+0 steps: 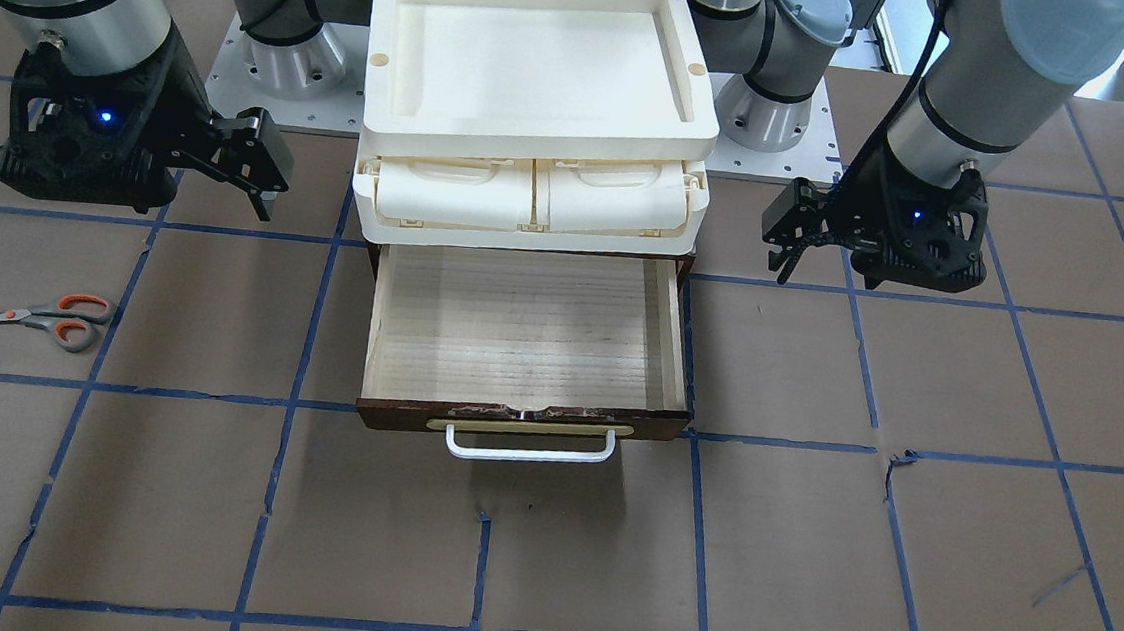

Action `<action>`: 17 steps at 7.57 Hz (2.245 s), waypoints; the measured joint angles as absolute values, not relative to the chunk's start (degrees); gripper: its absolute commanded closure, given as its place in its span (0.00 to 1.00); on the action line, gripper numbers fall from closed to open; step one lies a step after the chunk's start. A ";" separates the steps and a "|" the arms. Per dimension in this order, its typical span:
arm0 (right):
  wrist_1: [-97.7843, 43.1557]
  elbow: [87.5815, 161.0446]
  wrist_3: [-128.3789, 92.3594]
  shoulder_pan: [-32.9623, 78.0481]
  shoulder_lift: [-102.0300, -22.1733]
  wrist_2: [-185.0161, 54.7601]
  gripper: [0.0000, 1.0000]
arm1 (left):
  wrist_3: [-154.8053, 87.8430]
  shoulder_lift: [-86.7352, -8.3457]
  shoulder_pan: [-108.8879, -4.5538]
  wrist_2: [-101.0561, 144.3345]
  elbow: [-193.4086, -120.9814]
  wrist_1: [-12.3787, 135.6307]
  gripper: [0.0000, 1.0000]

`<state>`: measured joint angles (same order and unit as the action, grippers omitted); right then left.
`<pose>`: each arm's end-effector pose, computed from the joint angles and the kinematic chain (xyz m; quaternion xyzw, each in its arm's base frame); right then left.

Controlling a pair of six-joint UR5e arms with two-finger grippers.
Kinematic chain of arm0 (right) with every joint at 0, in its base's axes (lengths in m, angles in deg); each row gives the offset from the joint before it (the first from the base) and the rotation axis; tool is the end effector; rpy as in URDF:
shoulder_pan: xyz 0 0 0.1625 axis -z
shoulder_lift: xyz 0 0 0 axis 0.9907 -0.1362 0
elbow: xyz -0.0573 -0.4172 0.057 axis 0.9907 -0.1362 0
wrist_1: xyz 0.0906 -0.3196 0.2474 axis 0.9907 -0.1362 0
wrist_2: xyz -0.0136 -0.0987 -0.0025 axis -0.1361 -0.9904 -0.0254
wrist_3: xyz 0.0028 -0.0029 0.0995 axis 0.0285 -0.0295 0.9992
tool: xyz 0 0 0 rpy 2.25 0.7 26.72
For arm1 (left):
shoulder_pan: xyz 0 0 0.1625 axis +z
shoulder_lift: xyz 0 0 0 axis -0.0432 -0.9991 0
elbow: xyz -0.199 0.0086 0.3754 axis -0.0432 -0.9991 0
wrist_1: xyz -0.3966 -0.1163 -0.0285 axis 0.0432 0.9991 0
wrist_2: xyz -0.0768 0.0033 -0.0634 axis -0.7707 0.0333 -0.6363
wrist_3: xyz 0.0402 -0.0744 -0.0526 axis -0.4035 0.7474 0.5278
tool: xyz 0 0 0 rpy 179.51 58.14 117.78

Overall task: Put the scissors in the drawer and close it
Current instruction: 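Reach the right gripper toward the grey-orange scissors on the table, then lower the right gripper onto the scissors handles and close on them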

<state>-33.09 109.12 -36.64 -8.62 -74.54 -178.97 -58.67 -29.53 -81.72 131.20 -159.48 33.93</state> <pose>0.1394 -0.5408 0.5100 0.0257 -0.9993 -0.0258 0.0068 -0.0860 -0.5074 0.4489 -0.0401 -0.9986 -0.0271 0.0213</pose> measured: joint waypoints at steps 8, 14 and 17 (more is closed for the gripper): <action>-43.46 121.01 -103.66 8.95 -73.93 -179.69 0.05 | -58.67 -29.52 -81.72 131.24 -159.48 33.97 0.00; -74.51 144.00 -155.30 26.86 -73.51 -177.65 0.05 | -58.66 -29.53 -81.73 131.18 -159.48 34.03 0.00; -87.64 152.84 -169.11 30.20 -71.02 -175.47 0.05 | -58.67 -29.53 -81.73 131.23 -159.48 34.03 0.00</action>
<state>-87.64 152.84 -169.11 30.20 -71.02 -175.47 -58.67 -29.53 -81.73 131.23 -159.48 34.03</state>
